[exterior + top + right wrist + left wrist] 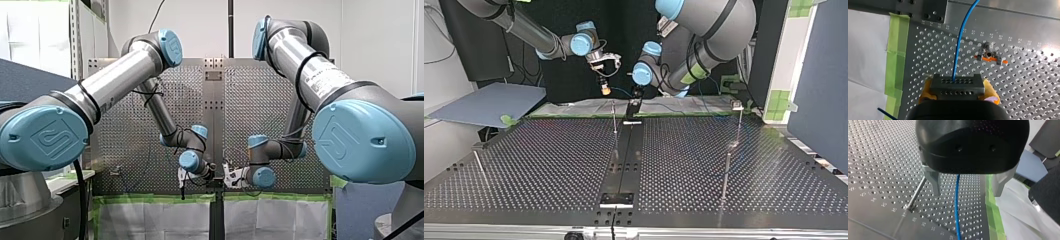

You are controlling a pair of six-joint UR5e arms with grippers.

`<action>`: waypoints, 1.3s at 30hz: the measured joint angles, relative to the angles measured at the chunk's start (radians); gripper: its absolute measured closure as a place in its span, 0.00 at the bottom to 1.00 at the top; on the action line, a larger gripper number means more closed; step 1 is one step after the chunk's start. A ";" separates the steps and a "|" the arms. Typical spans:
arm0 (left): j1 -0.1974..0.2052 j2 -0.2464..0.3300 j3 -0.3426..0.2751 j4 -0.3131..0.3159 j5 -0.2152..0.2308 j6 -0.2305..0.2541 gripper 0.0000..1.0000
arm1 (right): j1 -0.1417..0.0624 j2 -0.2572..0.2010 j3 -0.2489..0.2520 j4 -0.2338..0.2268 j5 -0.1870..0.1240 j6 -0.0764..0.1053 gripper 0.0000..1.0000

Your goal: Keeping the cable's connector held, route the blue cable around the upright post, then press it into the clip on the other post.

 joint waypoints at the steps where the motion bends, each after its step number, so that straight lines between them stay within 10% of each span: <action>1: 0.000 0.000 0.000 0.003 -0.005 0.009 0.00 | 0.000 0.000 0.000 0.000 0.000 -0.001 1.00; 18: -0.005 0.000 0.000 0.052 -0.041 0.085 0.00 | 0.001 0.001 0.000 0.000 0.000 -0.016 1.00; 39: -0.015 0.000 0.000 0.081 -0.039 0.174 0.61 | 0.000 0.001 0.001 -0.002 0.000 -0.024 1.00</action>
